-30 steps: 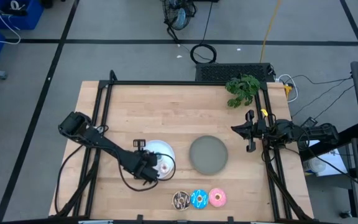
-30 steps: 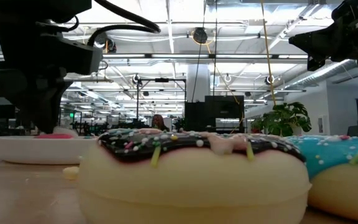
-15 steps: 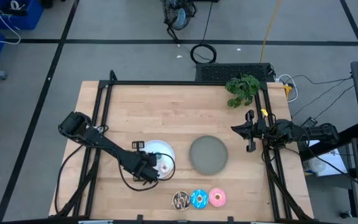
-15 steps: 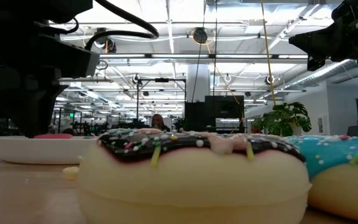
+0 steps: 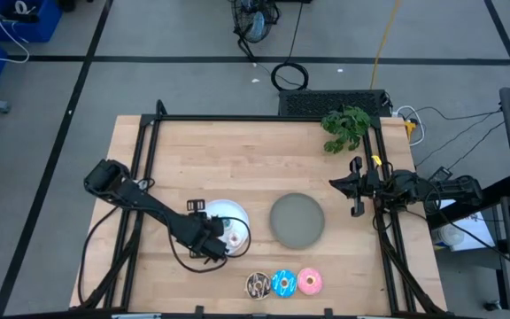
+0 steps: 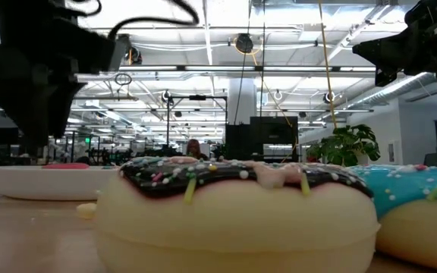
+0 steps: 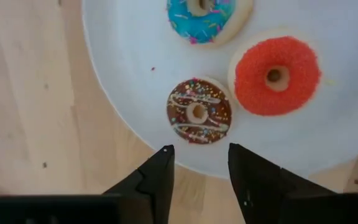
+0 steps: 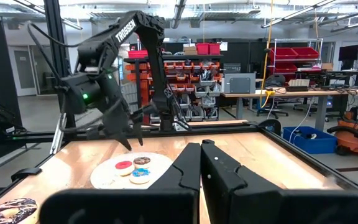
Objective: Pick & Place donuts
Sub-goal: Put the large pink donut on the gray plate
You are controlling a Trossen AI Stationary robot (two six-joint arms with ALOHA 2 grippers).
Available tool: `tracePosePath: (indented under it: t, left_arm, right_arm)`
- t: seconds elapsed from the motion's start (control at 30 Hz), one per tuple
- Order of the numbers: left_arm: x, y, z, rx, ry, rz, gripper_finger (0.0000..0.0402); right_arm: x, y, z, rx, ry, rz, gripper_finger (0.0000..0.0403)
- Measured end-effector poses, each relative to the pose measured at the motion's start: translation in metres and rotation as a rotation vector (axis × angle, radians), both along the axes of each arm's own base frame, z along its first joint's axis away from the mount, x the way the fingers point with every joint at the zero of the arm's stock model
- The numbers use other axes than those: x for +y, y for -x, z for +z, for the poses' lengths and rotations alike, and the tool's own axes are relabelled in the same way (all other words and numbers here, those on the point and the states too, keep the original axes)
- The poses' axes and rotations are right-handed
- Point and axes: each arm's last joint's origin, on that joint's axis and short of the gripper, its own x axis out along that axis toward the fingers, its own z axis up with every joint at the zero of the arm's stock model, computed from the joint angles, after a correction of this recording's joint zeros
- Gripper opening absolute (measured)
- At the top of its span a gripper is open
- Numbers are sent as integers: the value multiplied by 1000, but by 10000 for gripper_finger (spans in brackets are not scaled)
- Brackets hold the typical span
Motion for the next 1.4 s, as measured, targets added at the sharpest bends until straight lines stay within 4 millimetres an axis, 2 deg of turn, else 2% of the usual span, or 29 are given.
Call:
tracePosePath:
  t: [0.13,0.43,0.57,0.77,0.97,1.1,1.27,1.33,1.4]
  left_arm:
    - [-12,-4,17,-31,23,-48,119]
    - [-42,-16,62,-181,106,-162,8]
    - [-48,-20,78,-258,92,-181,14]
    - [-51,-21,88,-283,80,-211,5]
    - [-44,-12,116,-302,-89,-296,5]
    - [-27,-3,155,-486,-114,-344,6]
    - [0,15,189,-736,-25,-388,4]
    - [11,26,194,-845,20,-401,7]
    - [23,33,187,-940,67,-428,6]
  right_arm:
    - [0,0,0,1,0,0,0]
    - [0,0,0,0,0,0,0]
    - [0,0,0,0,0,0,0]
    - [0,0,0,1,0,0,0]
    - [0,0,0,0,-1,0,0]
    - [0,0,0,0,-3,1,0]
    - [0,0,0,1,1,0,0]
    - [0,0,0,1,6,-1,0]
    - [0,0,0,1,8,-1,0]
